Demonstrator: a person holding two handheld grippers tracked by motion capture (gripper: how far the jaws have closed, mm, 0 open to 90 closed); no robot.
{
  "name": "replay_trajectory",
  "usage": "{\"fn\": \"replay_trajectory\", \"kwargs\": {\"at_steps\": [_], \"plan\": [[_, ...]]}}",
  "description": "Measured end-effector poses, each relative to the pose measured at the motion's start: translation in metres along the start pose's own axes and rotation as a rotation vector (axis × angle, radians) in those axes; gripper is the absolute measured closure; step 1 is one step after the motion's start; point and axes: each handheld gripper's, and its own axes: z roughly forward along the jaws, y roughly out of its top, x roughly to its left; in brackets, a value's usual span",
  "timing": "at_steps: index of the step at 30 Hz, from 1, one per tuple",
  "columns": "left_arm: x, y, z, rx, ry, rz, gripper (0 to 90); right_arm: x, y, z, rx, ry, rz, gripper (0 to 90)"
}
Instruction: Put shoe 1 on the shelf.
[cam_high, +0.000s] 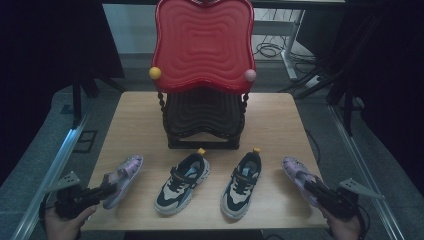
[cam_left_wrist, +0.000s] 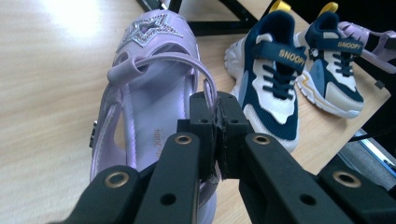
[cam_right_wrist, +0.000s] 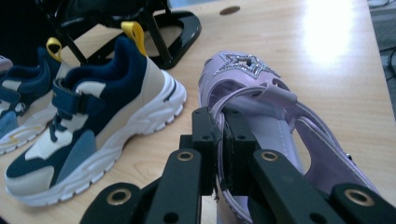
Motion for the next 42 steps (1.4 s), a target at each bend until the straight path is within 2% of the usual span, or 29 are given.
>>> {"fn": "replay_trajectory", "kwargs": {"at_steps": [3, 8, 12, 17, 24, 26, 42], "plan": [[-0.003, 0.007, 0.001, -0.022, -0.01, 0.009, 86.6, 0.008, 0.005, 0.002, -0.031, -0.002, -0.009, 85.6], [-0.006, 0.017, 0.004, -0.055, -0.023, 0.027, 86.6, 0.024, 0.018, 0.006, -0.075, 0.025, -0.028, 85.5], [-0.011, 0.023, 0.008, -0.071, -0.031, 0.044, 86.5, 0.033, 0.025, 0.013, -0.095, 0.039, -0.028, 85.5], [-0.018, 0.03, 0.011, -0.1, -0.036, 0.065, 86.5, 0.045, 0.034, 0.019, -0.119, 0.067, -0.053, 85.5], [-0.025, 0.043, 0.019, -0.127, -0.071, 0.075, 86.4, 0.055, 0.047, 0.022, -0.161, 0.107, -0.06, 85.5], [-0.027, 0.046, 0.024, -0.126, -0.086, 0.076, 86.4, 0.057, 0.049, 0.024, -0.163, 0.117, -0.064, 85.4], [-0.034, 0.064, 0.044, -0.145, -0.107, 0.085, 86.3, 0.081, 0.061, 0.055, -0.158, 0.17, -0.077, 85.4]]}}
